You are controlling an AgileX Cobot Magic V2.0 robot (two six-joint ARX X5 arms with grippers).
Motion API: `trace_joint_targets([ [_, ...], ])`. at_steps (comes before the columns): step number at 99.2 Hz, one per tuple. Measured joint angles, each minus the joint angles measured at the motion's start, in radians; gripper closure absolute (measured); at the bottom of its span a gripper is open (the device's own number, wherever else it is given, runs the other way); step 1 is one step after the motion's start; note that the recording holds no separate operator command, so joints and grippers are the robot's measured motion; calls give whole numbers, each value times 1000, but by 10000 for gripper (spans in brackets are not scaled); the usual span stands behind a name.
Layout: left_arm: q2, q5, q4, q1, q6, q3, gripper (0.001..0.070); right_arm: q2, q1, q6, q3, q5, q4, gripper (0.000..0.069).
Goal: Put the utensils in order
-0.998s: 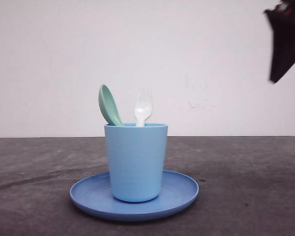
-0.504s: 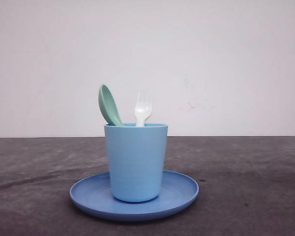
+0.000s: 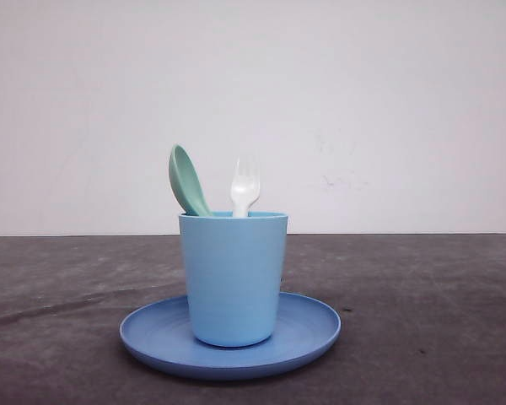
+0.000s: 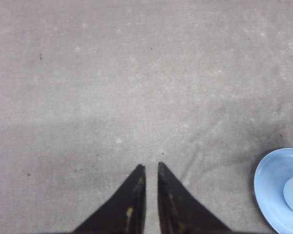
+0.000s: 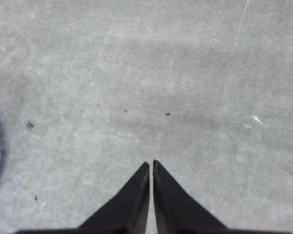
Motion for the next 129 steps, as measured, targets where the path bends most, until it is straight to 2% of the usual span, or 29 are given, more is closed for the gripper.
trace_joint_targets([
  [39,0,-2,0,0,0,0,692,0,0,0,0,0,124,682],
  [52,-45,-98,53,26,0,-31,692,0,0,0,0,0,179,682],
  [63,-171,-103,180,88,-4,-174,692,0,0,0,0,0,229,682],
  [75,-339,-77,329,132,-26,-391,692,0,0,0,0,0,286,682],
  [102,-681,-72,574,138,-56,-840,692,0,0,0,0,0,418,682],
  [115,-772,-72,667,138,-56,-966,692,0,0,0,0,0,481,682],
  [129,-801,-72,688,138,-56,-1021,692,0,0,0,0,0,545,682],
])
